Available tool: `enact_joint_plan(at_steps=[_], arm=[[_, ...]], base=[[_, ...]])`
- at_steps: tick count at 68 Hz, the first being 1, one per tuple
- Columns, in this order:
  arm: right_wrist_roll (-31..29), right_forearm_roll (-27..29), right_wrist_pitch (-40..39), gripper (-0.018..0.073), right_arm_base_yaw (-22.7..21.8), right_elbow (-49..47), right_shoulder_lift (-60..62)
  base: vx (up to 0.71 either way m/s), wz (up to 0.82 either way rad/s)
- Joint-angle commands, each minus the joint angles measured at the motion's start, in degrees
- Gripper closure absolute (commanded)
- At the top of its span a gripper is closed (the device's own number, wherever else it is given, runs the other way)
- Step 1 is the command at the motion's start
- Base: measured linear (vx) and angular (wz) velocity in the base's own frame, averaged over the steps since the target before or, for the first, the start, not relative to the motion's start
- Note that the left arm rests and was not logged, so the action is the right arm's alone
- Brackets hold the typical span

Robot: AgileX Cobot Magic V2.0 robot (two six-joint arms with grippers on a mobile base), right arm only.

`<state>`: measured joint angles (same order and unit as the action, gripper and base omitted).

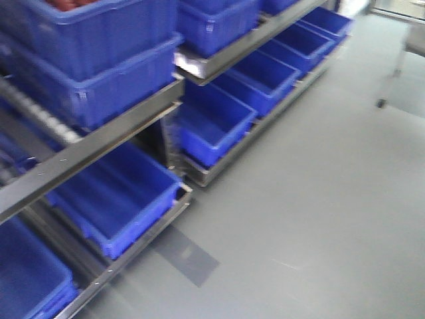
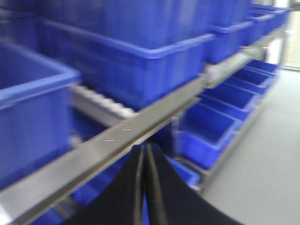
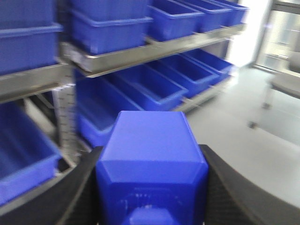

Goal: Pour parts from conveyor to right shelf

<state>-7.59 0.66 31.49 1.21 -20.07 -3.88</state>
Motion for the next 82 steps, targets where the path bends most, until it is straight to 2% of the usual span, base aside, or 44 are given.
enact_joint_plan(at_steps=[1,58,82], arm=[[-0.6,-0.1,-4.8,0.0565,-0.1,-1.6,-0.9],[-0.6,-0.1,-4.8,0.0565,-0.1,-1.6,-0.9],[-0.6,-0.1,-4.8,0.0565,-0.1,-1.6,-0.9]], base=[[0.21,0.80],[0.19,0.74],[0.18,0.52]])
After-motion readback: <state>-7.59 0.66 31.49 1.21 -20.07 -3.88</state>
